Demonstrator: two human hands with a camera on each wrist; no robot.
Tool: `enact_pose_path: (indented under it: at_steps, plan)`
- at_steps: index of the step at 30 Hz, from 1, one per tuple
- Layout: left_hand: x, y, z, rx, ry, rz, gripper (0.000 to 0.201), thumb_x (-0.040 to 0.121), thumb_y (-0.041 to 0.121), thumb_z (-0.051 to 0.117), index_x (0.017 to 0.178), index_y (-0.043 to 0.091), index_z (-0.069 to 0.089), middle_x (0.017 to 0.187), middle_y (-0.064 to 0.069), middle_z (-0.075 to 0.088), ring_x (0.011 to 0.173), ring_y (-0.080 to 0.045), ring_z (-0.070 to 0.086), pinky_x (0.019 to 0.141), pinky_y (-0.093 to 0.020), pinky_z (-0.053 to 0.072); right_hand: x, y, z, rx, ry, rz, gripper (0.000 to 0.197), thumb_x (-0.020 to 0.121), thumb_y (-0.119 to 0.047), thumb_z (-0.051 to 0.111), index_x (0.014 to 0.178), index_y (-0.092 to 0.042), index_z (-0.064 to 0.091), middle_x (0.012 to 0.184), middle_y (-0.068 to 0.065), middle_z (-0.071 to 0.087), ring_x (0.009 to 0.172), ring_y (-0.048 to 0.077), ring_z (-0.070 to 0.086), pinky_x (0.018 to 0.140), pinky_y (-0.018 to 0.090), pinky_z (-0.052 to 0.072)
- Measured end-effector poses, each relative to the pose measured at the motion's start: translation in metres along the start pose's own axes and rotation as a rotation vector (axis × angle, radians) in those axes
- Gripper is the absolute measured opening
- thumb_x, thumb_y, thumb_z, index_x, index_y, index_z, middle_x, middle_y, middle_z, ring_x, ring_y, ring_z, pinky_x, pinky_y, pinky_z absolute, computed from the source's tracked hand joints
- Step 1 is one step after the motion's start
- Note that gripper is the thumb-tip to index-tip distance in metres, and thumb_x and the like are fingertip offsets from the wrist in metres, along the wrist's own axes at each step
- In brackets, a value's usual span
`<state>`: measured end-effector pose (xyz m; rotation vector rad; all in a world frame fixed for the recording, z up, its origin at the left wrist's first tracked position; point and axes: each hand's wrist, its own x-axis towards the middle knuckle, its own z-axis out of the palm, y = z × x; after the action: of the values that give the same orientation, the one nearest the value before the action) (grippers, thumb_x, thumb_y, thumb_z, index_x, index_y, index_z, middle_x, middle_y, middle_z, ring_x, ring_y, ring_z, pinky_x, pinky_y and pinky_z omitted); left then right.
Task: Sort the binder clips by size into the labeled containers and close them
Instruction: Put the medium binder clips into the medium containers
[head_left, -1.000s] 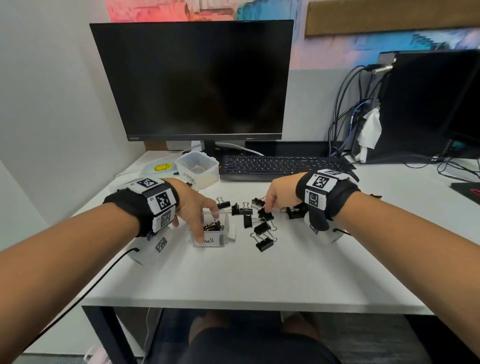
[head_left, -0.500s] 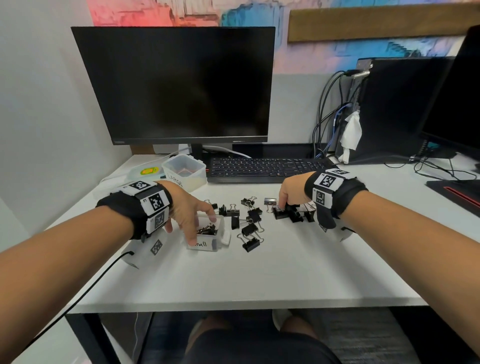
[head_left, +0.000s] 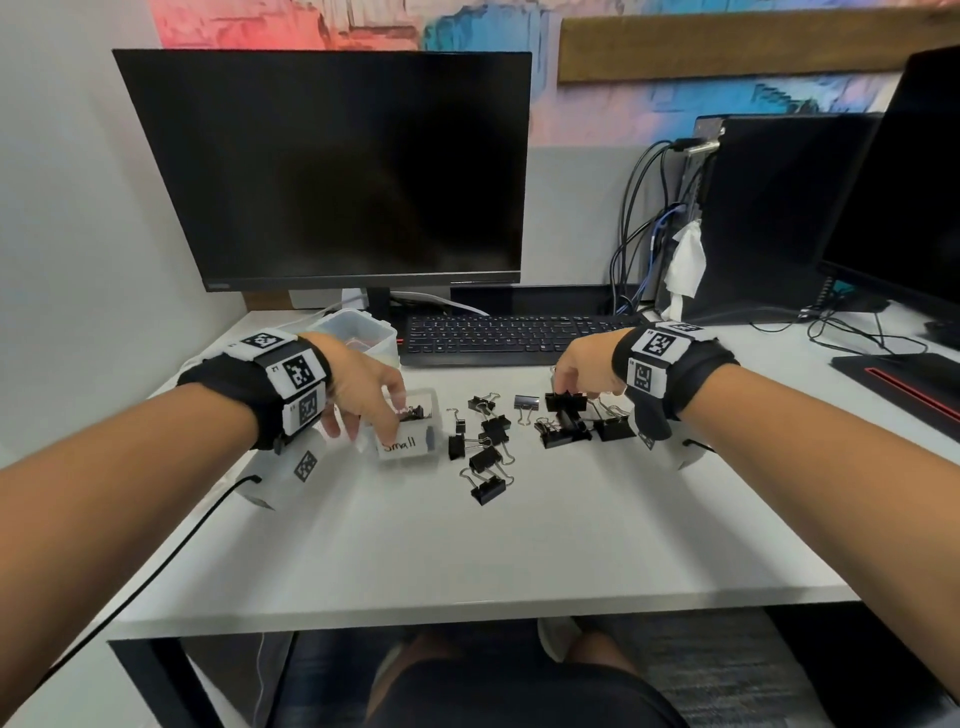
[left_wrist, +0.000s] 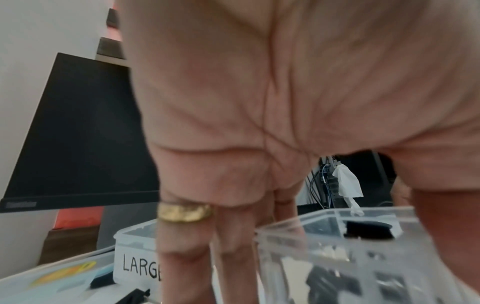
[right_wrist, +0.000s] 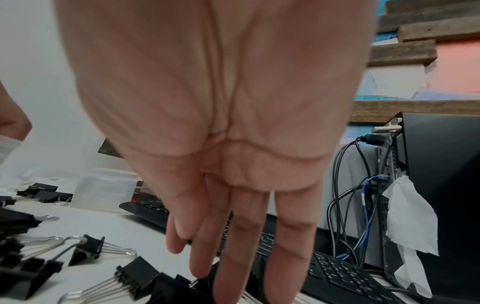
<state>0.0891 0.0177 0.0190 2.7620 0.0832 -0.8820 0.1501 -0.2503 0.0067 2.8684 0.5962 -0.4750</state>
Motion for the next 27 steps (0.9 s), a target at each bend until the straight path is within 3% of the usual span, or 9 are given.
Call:
enact_pose_path:
  at_steps: [4, 7, 9, 11, 12, 14, 16, 22, 27]
  plan:
    - [0.009, 0.006, -0.009, 0.077, 0.138, 0.028, 0.048, 0.077, 0.028, 0.074, 0.117, 0.021, 0.049, 0.120, -0.004, 0.057, 0.103, -0.019, 0.060, 0.085, -0.034, 0.057, 0.004, 0.004, -0.002, 0.096, -0.005, -0.004, 0.041, 0.093, 0.003, 0.040, 0.122, -0.015, 0.064, 0.107, 0.000, 0.065, 0.073, 0.011, 0.062, 0.040, 0.012, 0.041]
    - [0.016, 0.011, -0.014, 0.128, 0.237, 0.062, 0.044, 0.077, 0.037, 0.072, 0.112, 0.024, 0.049, 0.119, 0.001, 0.057, 0.101, -0.019, 0.062, 0.083, -0.031, 0.057, 0.005, 0.005, -0.001, 0.145, -0.009, -0.014, 0.038, 0.091, 0.000, 0.046, 0.116, -0.018, 0.069, 0.099, -0.004, 0.065, 0.078, 0.012, 0.064, 0.035, 0.008, 0.038]
    - [0.021, 0.014, -0.015, 0.170, 0.288, 0.070, 0.048, 0.078, 0.043, 0.068, 0.118, 0.022, 0.049, 0.119, 0.001, 0.057, 0.098, -0.019, 0.063, 0.083, -0.032, 0.056, 0.006, 0.004, 0.001, 0.144, -0.005, -0.027, 0.036, 0.090, -0.003, 0.048, 0.112, -0.022, 0.071, 0.097, -0.003, 0.066, 0.070, 0.010, 0.063, 0.036, 0.009, 0.037]
    - [0.027, 0.018, -0.015, 0.223, 0.349, 0.073, 0.061, 0.080, 0.048, 0.065, 0.130, 0.020, 0.045, 0.122, 0.000, 0.057, 0.100, -0.020, 0.061, 0.087, -0.035, 0.054, 0.008, 0.001, 0.004, 0.127, 0.006, -0.043, 0.033, 0.090, -0.007, 0.052, 0.109, -0.025, 0.071, 0.094, -0.003, 0.066, 0.057, 0.007, 0.055, 0.042, 0.011, 0.041]
    - [0.030, 0.020, -0.015, 0.240, 0.375, 0.073, 0.065, 0.081, 0.049, 0.064, 0.134, 0.019, 0.041, 0.125, -0.001, 0.056, 0.104, -0.020, 0.059, 0.090, -0.037, 0.052, 0.011, -0.001, 0.006, 0.115, 0.011, -0.058, 0.031, 0.089, -0.009, 0.055, 0.109, -0.026, 0.072, 0.097, -0.004, 0.067, 0.061, 0.008, 0.057, 0.052, 0.013, 0.048]
    - [0.037, 0.024, -0.014, 0.248, 0.401, 0.064, 0.070, 0.083, 0.049, 0.062, 0.139, 0.016, 0.037, 0.129, -0.004, 0.054, 0.112, -0.022, 0.055, 0.097, -0.039, 0.048, 0.017, -0.004, 0.010, 0.082, 0.019, -0.088, 0.026, 0.088, -0.016, 0.060, 0.110, -0.026, 0.072, 0.109, -0.006, 0.068, 0.088, 0.013, 0.063, 0.082, 0.024, 0.054]
    - [0.043, 0.027, -0.014, 0.256, 0.399, 0.045, 0.070, 0.083, 0.049, 0.062, 0.139, 0.014, 0.038, 0.129, -0.005, 0.054, 0.113, -0.023, 0.055, 0.098, -0.040, 0.047, 0.022, -0.006, 0.014, 0.051, 0.007, -0.104, 0.026, 0.086, -0.023, 0.065, 0.111, -0.025, 0.071, 0.111, -0.008, 0.068, 0.101, 0.014, 0.062, 0.094, 0.030, 0.050]
    - [0.059, 0.030, -0.015, 0.318, 0.362, -0.007, 0.061, 0.084, 0.052, 0.059, 0.130, 0.015, 0.045, 0.115, -0.005, 0.060, 0.097, -0.022, 0.061, 0.090, -0.037, 0.052, 0.032, -0.001, 0.015, 0.055, -0.067, -0.091, 0.016, 0.076, -0.016, 0.075, 0.092, -0.020, 0.074, 0.074, -0.019, 0.061, 0.083, 0.012, 0.060, 0.090, 0.032, 0.054]
    - [0.068, 0.029, -0.012, 0.339, 0.353, -0.014, 0.063, 0.087, 0.052, 0.056, 0.134, 0.012, 0.043, 0.121, -0.006, 0.059, 0.091, -0.021, 0.058, 0.088, -0.034, 0.049, 0.035, 0.000, 0.016, 0.022, -0.068, -0.099, 0.019, 0.078, -0.015, 0.073, 0.097, -0.017, 0.074, 0.077, -0.016, 0.060, 0.084, 0.012, 0.059, 0.088, 0.031, 0.053]
